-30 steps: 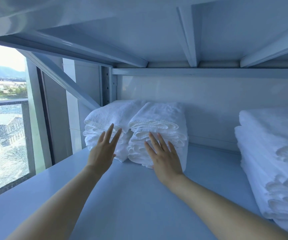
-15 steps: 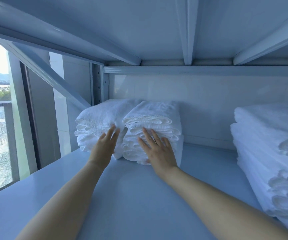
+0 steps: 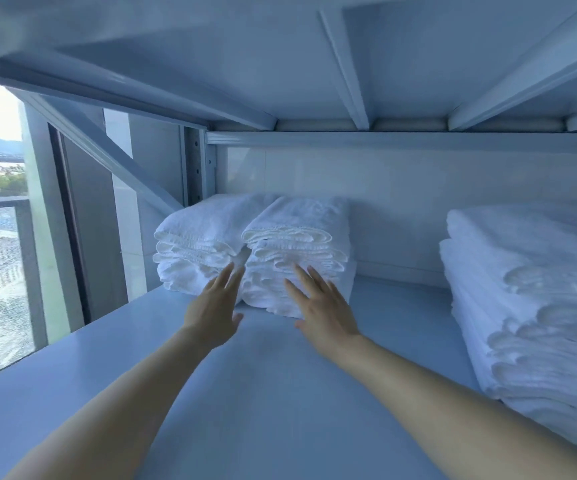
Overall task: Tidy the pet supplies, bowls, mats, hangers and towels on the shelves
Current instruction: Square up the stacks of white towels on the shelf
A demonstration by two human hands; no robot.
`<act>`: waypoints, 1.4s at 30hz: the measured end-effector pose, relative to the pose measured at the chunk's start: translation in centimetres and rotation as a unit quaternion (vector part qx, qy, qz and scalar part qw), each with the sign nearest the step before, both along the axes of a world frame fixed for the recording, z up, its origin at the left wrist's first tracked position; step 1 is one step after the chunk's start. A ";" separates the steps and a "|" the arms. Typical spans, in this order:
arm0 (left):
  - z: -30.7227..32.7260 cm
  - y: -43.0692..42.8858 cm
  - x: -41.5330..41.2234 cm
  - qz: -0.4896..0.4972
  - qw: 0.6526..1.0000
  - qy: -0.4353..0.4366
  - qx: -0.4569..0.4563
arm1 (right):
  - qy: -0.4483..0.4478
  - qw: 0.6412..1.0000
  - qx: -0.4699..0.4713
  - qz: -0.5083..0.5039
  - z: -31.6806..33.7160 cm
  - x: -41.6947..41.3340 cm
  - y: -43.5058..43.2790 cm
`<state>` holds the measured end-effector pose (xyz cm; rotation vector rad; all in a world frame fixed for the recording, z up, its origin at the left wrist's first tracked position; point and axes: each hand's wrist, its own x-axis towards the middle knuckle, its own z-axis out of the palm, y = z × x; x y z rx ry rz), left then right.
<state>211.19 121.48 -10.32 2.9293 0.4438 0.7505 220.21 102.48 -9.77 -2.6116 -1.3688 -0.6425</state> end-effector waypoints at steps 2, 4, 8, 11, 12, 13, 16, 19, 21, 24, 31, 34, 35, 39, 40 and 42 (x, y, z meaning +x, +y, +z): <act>0.5 -1.9 -1.0 -0.021 1.000 -0.009 -0.012 | 0.006 1.000 0.006 0.003 0.2 -0.9 -1.8; 1.1 -3.9 -1.9 -0.037 0.999 -0.024 -0.017 | 0.012 1.000 0.022 0.008 0.6 -1.9 -3.9; 2.0 -8.6 -3.2 -0.065 0.995 -0.066 -0.033 | 0.022 0.998 0.059 0.031 1.2 -4.4 -8.6; 1.9 -12.4 -4.0 -0.082 0.994 -0.058 -0.048 | 0.023 0.996 0.067 0.054 0.9 -6.0 -12.3; 1.8 -13.8 -4.1 -0.086 0.993 -0.054 -0.053 | 0.018 0.996 0.069 0.060 0.9 -6.4 -13.6; 1.6 -15.1 -4.3 -0.090 0.993 -0.053 -0.058 | 0.012 0.995 0.071 0.065 0.8 -6.7 -14.7; 1.2 -19.3 -4.5 -0.117 0.991 -0.046 -0.045 | -0.016 0.995 0.073 0.063 0.5 -7.3 -18.7; 1.1 -23.9 -4.2 -0.152 0.987 -0.047 -0.004 | -0.053 0.995 0.076 0.037 0.3 -7.8 -23.5; 1.4 -27.0 -3.7 -0.163 0.984 -0.066 0.013 | -0.079 0.994 0.077 0.016 0.4 -7.9 -27.0; 2.1 -31.2 -3.2 -0.181 0.976 -0.112 0.043 | -0.128 0.990 0.053 -0.028 0.8 -7.5 -31.8; 2.3 -37.8 -2.0 -0.241 0.946 -0.130 0.171 | -0.111 0.986 0.038 -0.115 0.3 -6.0 -39.7; 1.7 -38.9 -1.3 -0.208 0.951 -0.114 0.201 | -0.044 0.992 0.027 -0.115 -0.8 -4.3 -41.5; 1.5 -39.1 -1.1 -0.194 0.952 -0.105 0.212 | -0.035 0.992 0.031 -0.114 -0.9 -3.9 -41.8; 0.9 -39.7 -0.4 -0.163 0.955 -0.086 0.232 | 0.003 0.994 0.029 -0.101 -1.1 -3.1 -42.1; 0.8 -39.8 -0.2 -0.159 0.955 -0.086 0.233 | 0.009 0.995 0.035 -0.096 -1.1 -2.9 -42.1; 1.0 -40.1 0.2 -0.144 0.959 -0.087 0.230 | 0.027 0.995 0.050 -0.078 -1.2 -2.7 -41.9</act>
